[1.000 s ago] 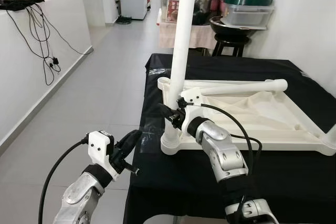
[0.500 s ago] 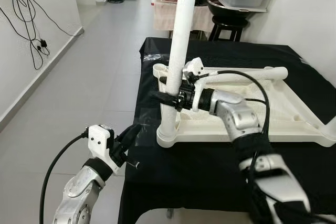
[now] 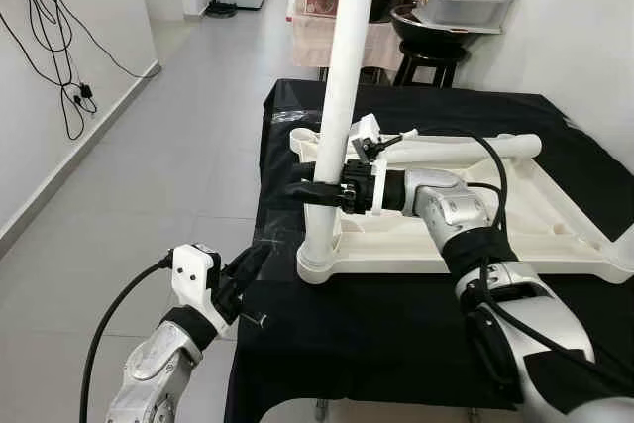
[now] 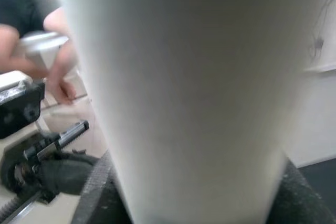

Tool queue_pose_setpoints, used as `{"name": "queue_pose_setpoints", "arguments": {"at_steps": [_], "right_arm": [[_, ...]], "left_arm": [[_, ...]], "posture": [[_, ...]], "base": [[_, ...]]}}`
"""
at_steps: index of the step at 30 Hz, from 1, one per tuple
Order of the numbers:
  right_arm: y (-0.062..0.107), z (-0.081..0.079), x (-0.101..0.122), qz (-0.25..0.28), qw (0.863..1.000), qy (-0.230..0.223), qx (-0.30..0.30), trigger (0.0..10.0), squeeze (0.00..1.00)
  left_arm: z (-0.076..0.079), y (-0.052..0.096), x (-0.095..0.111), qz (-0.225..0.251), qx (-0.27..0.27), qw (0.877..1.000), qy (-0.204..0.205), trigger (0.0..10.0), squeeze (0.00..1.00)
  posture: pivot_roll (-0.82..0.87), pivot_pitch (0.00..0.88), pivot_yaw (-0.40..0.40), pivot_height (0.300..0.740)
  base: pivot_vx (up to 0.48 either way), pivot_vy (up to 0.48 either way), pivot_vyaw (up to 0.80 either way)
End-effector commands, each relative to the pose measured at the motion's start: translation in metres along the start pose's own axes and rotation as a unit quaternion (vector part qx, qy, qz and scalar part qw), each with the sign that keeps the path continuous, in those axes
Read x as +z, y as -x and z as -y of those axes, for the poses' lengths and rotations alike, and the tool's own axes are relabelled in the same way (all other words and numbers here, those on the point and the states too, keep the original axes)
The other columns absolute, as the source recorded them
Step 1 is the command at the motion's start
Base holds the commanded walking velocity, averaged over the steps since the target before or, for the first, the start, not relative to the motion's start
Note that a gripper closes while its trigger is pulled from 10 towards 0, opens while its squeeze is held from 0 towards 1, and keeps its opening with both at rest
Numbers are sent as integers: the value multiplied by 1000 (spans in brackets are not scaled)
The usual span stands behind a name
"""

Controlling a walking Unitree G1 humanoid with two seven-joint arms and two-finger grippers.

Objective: Building children table

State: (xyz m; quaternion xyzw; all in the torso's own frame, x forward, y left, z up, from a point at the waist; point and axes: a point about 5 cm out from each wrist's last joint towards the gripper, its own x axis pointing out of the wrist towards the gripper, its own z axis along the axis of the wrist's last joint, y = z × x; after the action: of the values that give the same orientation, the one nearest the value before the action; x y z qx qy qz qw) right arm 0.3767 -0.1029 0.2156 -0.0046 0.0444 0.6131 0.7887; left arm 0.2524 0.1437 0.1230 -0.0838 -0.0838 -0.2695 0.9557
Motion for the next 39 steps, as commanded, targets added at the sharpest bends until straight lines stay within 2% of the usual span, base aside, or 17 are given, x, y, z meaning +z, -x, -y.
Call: {"name": "queue_pose_setpoints", "arguments": {"at_steps": [1,12,13,14,15,16,26,27,29,30,31,32,33,36,37,38,39], "right_arm": [[-3,-3,-6,-1,1000,-17,22,0,0],[10,1,-28,12,996,-25,-90,0,0],[5,4,-48,-10,972,-44,-229,0,0],[5,4,-48,-10,972,-44,-229,0,0],[1,-7,-80,-28,939,-90,-331,0,0],[-1,-19,-94,-60,915,-48,-397,0,0],[-9,-15,-98,-69,918,-45,-388,0,0],[-11,-15,-96,-67,918,-42,-388,4471,0],[-12,-16,-95,-66,918,-40,-389,4471,0],[-13,-18,-93,-61,919,-48,-386,10000,0],[-16,-20,-87,-45,928,-56,-365,10000,1000],[-16,-20,-87,-45,928,-56,-365,10000,1000],[-22,-24,-70,-17,952,-52,-301,10000,1000],[-23,-22,-56,-4,971,-34,-237,10000,1000],[-21,-21,-48,-3,984,-23,-178,10000,659],[-21,-21,-48,-3,984,-23,-178,10000,659],[-18,-19,-40,-1,991,-10,-134,10000,0]], "left_arm": [[2,0,-3,-3,1,1000,1,10000,0],[1,2,-2,-2,1,1000,2,10000,0],[0,3,-1,-2,1,1000,2,10000,0],[0,3,-1,-2,1,1000,2,10000,0],[-1,3,-1,-2,1,1000,2,10000,0],[-2,3,-1,-3,-1,1000,2,10000,0],[-5,1,-2,-7,1,1000,0,10000,0],[-5,2,-2,-6,4,1000,-1,10000,0],[-5,2,-2,-6,6,1000,-1,10000,0],[-5,2,-3,-6,6,1000,-1,10000,0],[-5,2,-3,-7,3,1000,0,10000,0],[-5,2,-3,-7,3,1000,0,10000,0],[-4,1,-4,-9,-1,1000,1,10000,0],[-4,0,-4,-9,-2,1000,2,10000,0],[-3,0,-4,-8,-2,1000,2,10000,0],[-3,0,-4,-8,-2,1000,2,10000,0],[-3,-1,-4,-8,-2,1000,2,10000,0]], "posture": [[68,0,-100,740],[35,0,-87,740],[24,0,-83,740],[24,0,-83,740],[6,0,-72,740],[14,0,-65,740],[13,0,-62,740],[13,0,-62,740],[13,0,-62,740],[17,0,-61,740],[15,0,-58,740],[15,0,-58,740],[13,0,-55,740],[16,0,-56,740],[21,0,-61,740],[21,0,-61,740],[26,0,-63,740]], "base": [[0,0,0],[0,0,0],[0,0,0],[0,0,0],[0,0,0],[0,0,0],[0,0,0],[0,0,0],[0,0,0],[0,0,0],[0,0,0],[0,0,0],[0,0,0],[0,0,0],[0,0,0],[0,0,0],[0,0,0]]}}
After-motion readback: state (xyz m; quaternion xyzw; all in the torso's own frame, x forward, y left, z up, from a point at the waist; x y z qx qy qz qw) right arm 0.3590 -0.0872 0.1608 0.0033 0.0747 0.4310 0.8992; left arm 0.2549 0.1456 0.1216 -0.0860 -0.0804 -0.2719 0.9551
